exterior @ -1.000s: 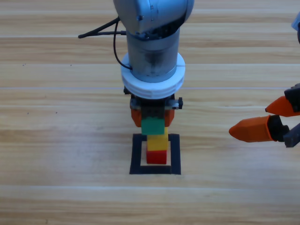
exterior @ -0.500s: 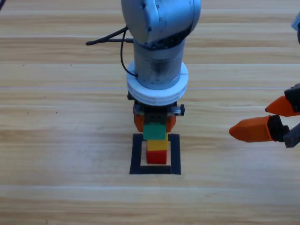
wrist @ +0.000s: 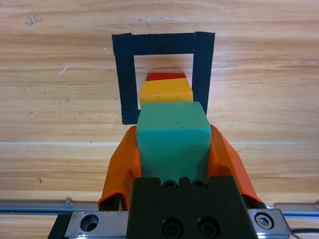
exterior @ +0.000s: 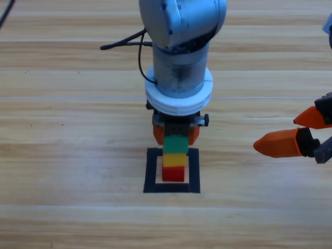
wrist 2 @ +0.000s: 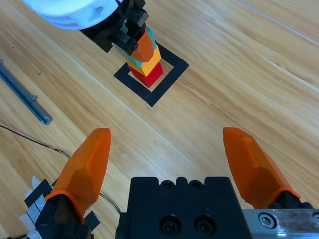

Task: Stack the blocks in the rectangular block: red at the bottom, yellow in the middle, green on top

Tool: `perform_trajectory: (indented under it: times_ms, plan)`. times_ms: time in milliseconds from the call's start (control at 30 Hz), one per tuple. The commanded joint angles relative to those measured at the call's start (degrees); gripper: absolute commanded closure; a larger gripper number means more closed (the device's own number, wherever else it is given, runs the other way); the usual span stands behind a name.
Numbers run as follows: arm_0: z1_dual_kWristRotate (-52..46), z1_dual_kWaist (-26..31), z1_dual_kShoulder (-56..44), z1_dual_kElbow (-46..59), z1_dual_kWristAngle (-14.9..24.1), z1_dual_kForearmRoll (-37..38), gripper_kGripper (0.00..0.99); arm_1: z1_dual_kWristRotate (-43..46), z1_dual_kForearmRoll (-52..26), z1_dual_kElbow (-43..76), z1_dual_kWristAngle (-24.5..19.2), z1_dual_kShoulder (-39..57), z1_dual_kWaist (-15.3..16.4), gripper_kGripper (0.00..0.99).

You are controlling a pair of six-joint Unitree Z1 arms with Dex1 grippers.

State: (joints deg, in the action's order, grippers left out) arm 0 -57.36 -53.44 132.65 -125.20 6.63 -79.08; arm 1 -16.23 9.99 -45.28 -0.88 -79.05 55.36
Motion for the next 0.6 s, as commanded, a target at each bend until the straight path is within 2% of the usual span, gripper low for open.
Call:
perform_trajectory:
  times_ms: [33,300,367,400,467,500,533,600]
  plan:
    - [0.67,-1.22,3.14,0.22,0.14,-0.37,0.919,0.67,-1.47,1.08,0.52,-1.46,-1.66,0.0]
    - [0.67,-1.22,3.32,0.74,0.31,-0.37,0.912,0.67,-1.47,0.99,0.61,-1.72,-1.66,0.0]
    - [0.76,-1.22,3.32,0.83,0.4,-0.37,0.847,0.67,-1.47,0.99,0.7,-1.72,-1.66,0.0]
    - [0.76,-1.22,3.32,0.48,0.4,-0.28,0.772,0.67,-1.47,0.99,0.7,-1.72,-1.66,0.0]
    - [0.76,-1.22,3.14,-0.4,0.31,-0.28,0.488,0.67,-1.47,1.08,0.88,-1.72,-1.66,0.0]
    - [0.59,-1.22,3.14,-0.49,0.14,-0.28,0.272,0.67,-1.47,1.08,0.88,-1.72,-1.66,0.0]
    - [0.23,-1.31,3.14,-0.49,0.14,-0.28,0.111,0.67,-1.47,1.08,0.88,-1.81,-1.66,0.0]
    - [-0.03,-1.4,2.79,-0.05,0.23,-0.19,0.01,0.67,-1.47,0.99,0.88,-1.99,-1.66,0.0]
